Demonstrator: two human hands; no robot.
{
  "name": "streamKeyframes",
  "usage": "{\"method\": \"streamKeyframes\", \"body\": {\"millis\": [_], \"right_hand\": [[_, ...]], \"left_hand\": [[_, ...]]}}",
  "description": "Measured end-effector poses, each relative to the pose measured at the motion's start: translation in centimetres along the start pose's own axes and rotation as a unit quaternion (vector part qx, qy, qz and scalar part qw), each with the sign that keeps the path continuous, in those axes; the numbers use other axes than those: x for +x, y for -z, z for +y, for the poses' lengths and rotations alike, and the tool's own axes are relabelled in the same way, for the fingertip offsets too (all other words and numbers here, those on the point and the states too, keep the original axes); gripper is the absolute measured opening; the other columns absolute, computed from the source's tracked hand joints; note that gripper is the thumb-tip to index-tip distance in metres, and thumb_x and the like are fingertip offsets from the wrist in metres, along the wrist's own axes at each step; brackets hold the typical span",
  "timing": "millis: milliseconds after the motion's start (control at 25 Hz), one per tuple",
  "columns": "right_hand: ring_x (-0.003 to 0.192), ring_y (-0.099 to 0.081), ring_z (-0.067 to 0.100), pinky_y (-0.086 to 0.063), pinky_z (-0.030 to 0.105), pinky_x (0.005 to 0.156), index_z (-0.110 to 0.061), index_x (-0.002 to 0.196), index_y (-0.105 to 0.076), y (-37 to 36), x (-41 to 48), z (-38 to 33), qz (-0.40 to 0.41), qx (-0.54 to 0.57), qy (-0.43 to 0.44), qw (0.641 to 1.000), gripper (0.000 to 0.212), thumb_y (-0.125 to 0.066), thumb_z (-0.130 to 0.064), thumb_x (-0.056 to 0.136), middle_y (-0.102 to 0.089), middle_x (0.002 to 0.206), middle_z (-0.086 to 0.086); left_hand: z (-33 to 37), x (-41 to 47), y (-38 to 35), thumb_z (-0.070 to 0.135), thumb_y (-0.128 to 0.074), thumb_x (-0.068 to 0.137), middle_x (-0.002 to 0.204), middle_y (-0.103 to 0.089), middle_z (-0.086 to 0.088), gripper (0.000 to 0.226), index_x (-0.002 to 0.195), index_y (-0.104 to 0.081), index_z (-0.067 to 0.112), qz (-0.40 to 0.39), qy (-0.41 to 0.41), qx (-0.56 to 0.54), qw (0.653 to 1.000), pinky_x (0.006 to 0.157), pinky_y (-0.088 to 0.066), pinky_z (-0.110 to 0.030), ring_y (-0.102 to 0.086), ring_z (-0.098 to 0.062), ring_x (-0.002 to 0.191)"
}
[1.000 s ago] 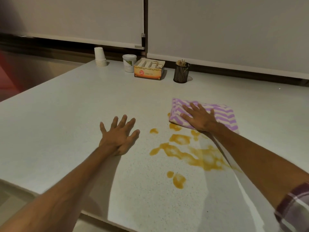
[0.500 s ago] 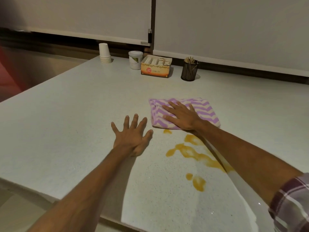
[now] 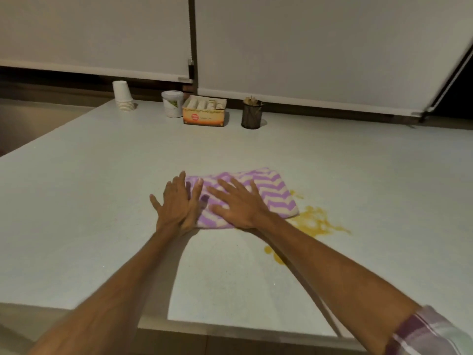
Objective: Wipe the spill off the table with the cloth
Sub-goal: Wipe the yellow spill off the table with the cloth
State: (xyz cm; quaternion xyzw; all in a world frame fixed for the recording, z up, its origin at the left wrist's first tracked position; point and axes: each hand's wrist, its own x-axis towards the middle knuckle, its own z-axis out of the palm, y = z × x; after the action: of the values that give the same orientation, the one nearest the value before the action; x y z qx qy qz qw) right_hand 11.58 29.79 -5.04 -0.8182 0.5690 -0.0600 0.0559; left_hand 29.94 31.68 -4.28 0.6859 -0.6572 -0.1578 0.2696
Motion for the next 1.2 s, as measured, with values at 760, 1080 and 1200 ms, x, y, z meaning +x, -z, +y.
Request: {"method": "streamKeyframes", "body": {"millis": [760,1080,1200], "right_hand": [[0.15,0.006,0.03,0.012,0.069,0.109,-0.055,0.146,-0.002,1.0,-10.7,-5.4,0.009,0.011,-0.151,0.988,0.07,-0.014,-0.08,0.082,0.001,0.164,-0.007],[0.151,0.005,0.023,0.014,0.065,0.111,-0.057,0.145,-0.004,1.2,-19.1,-0.2,0.049,-0.01,-0.18,0.982,0.074,-0.006,-0.086,0.076,-0.001,0.163,-0.012],[0.151,0.005,0.027,0.013,0.069,0.108,-0.053,0.147,-0.004,1.7,-16.8,-2.1,0.026,-0.007,-0.183,0.983,0.071,-0.011,-0.08,0.082,0.0,0.164,-0.008]], "left_hand": [[0.0,-0.9,-0.4,0.075,-0.002,0.084,0.165,-0.007,-0.003,0.084,0.154,-0.012,0.028,-0.097,-0.129,0.185,0.969,0.112,0.011,-0.068,-0.004,-0.03,0.151],[0.1,-1.2,-0.5,0.083,0.003,0.076,0.164,-0.011,-0.002,0.092,0.15,-0.021,0.033,-0.088,-0.155,0.209,0.962,0.11,0.013,-0.068,-0.004,-0.032,0.151],[0.3,-1.2,-0.3,0.085,0.003,0.076,0.165,-0.009,-0.002,0.094,0.151,-0.018,0.032,-0.101,-0.155,0.215,0.959,0.11,0.014,-0.068,-0.003,-0.033,0.151]]}}
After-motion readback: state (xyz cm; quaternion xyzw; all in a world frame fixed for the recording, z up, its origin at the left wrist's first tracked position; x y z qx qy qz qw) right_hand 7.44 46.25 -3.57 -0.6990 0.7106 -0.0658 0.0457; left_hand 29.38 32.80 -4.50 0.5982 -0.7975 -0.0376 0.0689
